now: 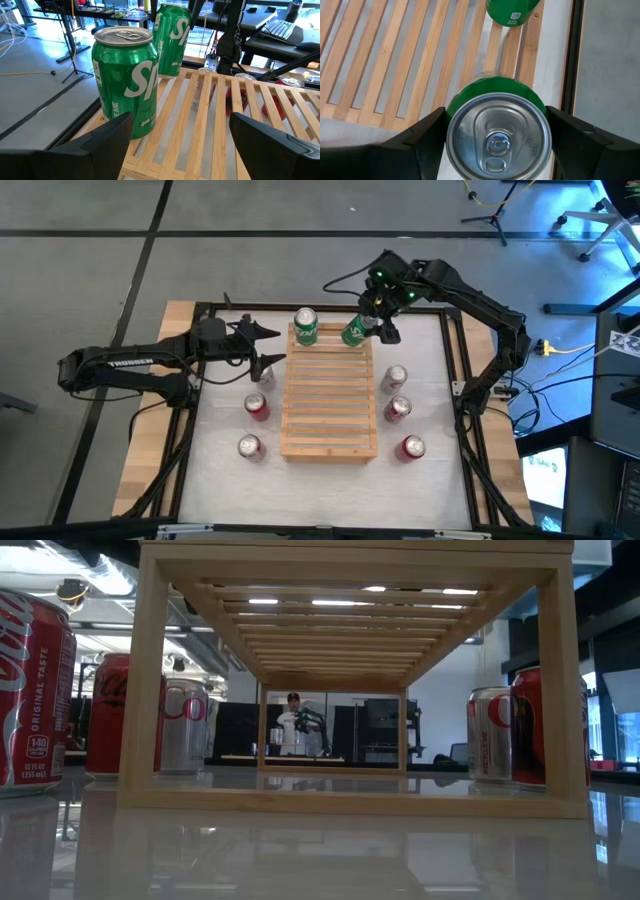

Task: Place canned beverage on shelf
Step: Put the green soda can on the shelf aligned with the green soda can

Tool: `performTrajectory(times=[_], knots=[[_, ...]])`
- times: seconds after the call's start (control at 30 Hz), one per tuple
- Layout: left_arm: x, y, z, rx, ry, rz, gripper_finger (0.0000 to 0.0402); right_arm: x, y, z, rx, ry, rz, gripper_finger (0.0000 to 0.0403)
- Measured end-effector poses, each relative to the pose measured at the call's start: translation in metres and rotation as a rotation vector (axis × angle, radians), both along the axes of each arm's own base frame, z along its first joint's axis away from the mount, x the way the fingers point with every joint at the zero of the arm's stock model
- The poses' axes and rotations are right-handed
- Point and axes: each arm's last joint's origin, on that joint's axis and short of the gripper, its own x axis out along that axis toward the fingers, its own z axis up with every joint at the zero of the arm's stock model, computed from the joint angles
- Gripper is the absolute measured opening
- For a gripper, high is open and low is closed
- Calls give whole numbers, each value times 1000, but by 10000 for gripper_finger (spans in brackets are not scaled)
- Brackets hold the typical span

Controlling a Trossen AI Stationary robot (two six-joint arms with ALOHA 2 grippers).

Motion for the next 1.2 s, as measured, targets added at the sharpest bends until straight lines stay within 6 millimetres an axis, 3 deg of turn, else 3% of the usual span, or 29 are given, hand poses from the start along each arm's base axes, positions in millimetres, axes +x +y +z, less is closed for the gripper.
performTrajectory(times=[0.53, 0.93, 1.2], knots=[[0, 0, 0, 0, 0, 0, 322, 0, 0, 0, -3, -1, -2, 294], [0, 0, 0, 0, 0, 0, 322, 0, 0, 0, -9, -1, -5, 365], [0, 0, 0, 0, 0, 0, 322, 1, -1, 1, -18, -17, -5, 374]])
